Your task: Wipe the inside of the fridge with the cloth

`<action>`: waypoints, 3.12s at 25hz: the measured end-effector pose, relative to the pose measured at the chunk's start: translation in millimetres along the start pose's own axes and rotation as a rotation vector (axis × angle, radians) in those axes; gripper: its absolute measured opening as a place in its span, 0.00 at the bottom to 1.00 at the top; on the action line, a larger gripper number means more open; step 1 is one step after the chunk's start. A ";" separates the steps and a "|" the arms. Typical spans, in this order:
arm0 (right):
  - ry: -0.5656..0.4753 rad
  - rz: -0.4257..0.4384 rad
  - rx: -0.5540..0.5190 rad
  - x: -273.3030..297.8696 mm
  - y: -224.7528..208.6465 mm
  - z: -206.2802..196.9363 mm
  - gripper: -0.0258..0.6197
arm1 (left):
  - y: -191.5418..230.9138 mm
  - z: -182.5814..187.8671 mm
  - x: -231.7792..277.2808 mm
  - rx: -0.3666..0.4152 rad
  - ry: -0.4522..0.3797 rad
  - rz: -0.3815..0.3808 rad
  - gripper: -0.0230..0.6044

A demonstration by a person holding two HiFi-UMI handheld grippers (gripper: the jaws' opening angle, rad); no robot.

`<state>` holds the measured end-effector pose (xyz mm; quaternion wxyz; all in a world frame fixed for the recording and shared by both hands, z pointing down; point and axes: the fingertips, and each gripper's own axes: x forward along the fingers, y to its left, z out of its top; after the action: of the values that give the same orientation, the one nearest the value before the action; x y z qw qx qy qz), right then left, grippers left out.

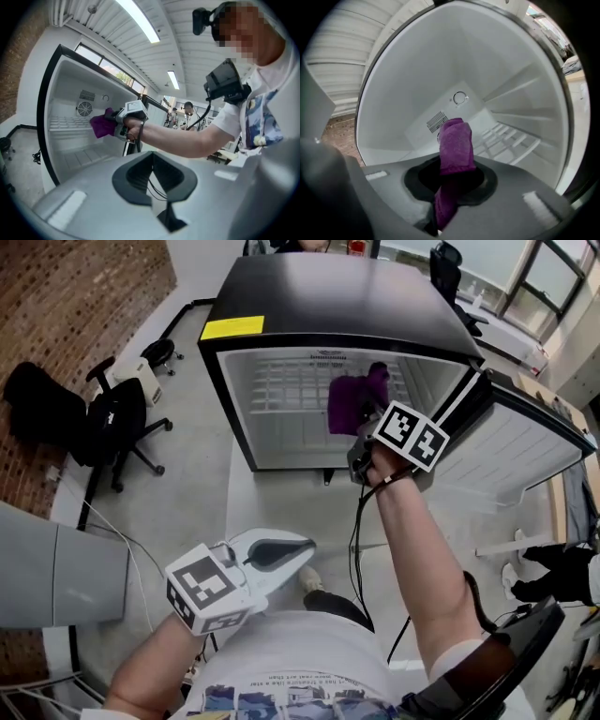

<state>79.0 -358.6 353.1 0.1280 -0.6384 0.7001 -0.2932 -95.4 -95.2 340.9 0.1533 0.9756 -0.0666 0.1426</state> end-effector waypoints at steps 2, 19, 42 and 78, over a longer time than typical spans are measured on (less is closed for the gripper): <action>-0.021 -0.039 -0.019 -10.9 -15.5 10.8 0.12 | -2.9 -0.6 5.4 0.004 0.001 -0.021 0.05; -0.082 -0.210 -0.329 -70.0 -40.4 43.1 0.12 | -15.1 -2.8 23.2 0.008 0.004 -0.077 0.05; 0.156 0.191 -0.627 -68.0 38.7 -130.3 0.12 | -12.1 -23.5 -17.2 0.032 -0.008 0.048 0.05; 0.320 0.337 -0.856 147.7 66.4 -215.2 0.12 | 51.7 -8.3 -10.4 -0.146 -0.033 0.329 0.05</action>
<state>-117.0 -447.6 515.0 -0.2096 -0.4585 0.8623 -0.0487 -116.5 -140.5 359.9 0.1974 0.9399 -0.2381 0.1445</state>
